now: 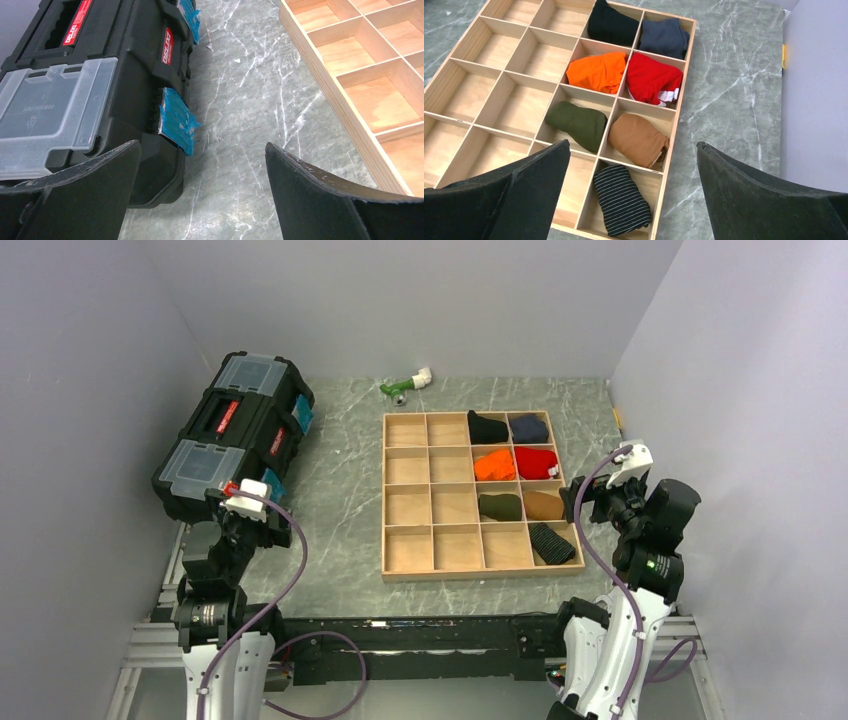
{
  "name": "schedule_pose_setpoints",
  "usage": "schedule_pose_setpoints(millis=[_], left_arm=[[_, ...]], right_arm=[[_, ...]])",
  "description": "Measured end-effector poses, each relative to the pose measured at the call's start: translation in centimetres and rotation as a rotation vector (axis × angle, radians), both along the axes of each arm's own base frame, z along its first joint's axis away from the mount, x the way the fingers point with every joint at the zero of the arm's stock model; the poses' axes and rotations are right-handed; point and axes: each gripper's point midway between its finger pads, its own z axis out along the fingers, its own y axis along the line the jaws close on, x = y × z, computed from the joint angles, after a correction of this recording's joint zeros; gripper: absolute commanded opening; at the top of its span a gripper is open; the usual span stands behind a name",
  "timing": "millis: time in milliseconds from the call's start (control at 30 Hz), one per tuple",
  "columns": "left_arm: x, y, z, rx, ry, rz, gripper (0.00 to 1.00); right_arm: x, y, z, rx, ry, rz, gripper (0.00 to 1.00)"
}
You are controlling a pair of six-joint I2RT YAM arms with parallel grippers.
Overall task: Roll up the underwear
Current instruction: Reset both arms
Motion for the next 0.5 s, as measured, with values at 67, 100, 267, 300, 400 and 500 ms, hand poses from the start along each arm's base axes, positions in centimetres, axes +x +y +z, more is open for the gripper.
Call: schedule_pose_setpoints(millis=[67, 100, 267, 300, 400, 500], left_arm=[[0.0, -0.01, 0.0, 0.0, 0.0, -0.001, 0.99], [0.0, -0.02, 0.0, 0.0, 0.0, -0.002, 0.99], [-0.01, -0.07, 0.01, 0.004, -0.001, -0.007, 0.99], [-0.01, -0.08, 0.01, 0.004, -0.001, -0.008, 0.99], [-0.02, -0.18, 0.02, 0.003, -0.001, -0.014, 0.99], [-0.02, -0.2, 0.03, 0.009, -0.003, -0.019, 0.99]], right_arm=[[0.0, 0.0, -0.1, 0.001, 0.004, 0.0, 1.0], [-0.01, 0.0, -0.12, 0.001, 0.005, 0.0, 1.0], [-0.01, -0.01, -0.22, 0.003, 0.01, 0.0, 1.0], [0.0, -0.01, -0.23, 0.003, 0.01, 0.0, 1.0], [0.03, -0.06, -0.29, 0.001, 0.012, 0.0, 1.0], [0.04, -0.09, -0.31, -0.002, 0.013, 0.0, 1.0]])
